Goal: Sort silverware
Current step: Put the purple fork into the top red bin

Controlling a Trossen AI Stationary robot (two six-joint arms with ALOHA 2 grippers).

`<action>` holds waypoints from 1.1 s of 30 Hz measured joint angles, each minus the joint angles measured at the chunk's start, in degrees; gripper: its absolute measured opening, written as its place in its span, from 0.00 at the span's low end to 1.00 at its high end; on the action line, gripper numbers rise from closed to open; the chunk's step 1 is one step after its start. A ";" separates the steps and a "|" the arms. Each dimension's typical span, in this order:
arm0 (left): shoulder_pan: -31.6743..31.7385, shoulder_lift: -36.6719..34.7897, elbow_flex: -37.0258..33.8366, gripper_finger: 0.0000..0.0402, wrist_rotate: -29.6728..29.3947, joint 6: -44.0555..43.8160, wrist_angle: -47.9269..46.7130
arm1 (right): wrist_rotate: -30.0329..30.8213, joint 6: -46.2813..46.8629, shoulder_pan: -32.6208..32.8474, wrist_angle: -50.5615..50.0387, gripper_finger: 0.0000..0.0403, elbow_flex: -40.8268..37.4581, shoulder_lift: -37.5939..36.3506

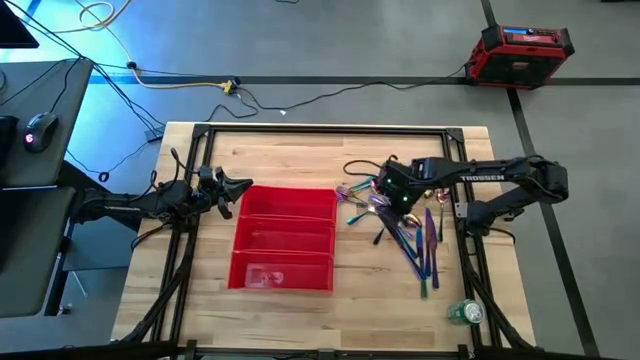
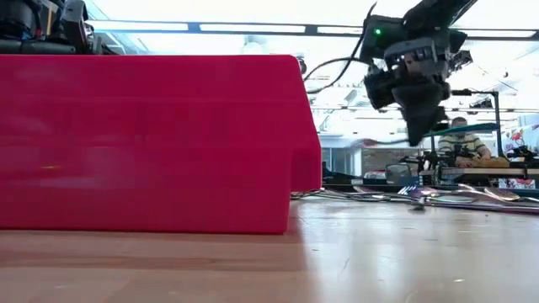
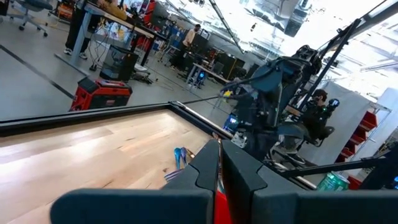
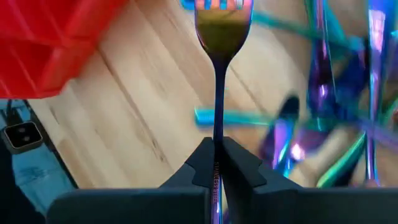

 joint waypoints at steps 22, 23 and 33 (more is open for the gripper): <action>0.02 -0.02 0.00 0.00 2.47 3.56 0.65 | 10.94 -29.57 6.96 -7.00 0.00 60.15 40.64; 0.00 0.00 0.00 0.00 2.74 3.57 0.47 | 11.24 -29.87 7.09 -8.66 0.00 62.89 42.85; 0.01 0.00 0.00 0.00 3.13 2.64 -0.33 | 13.55 -34.34 7.07 -20.67 0.00 80.41 57.77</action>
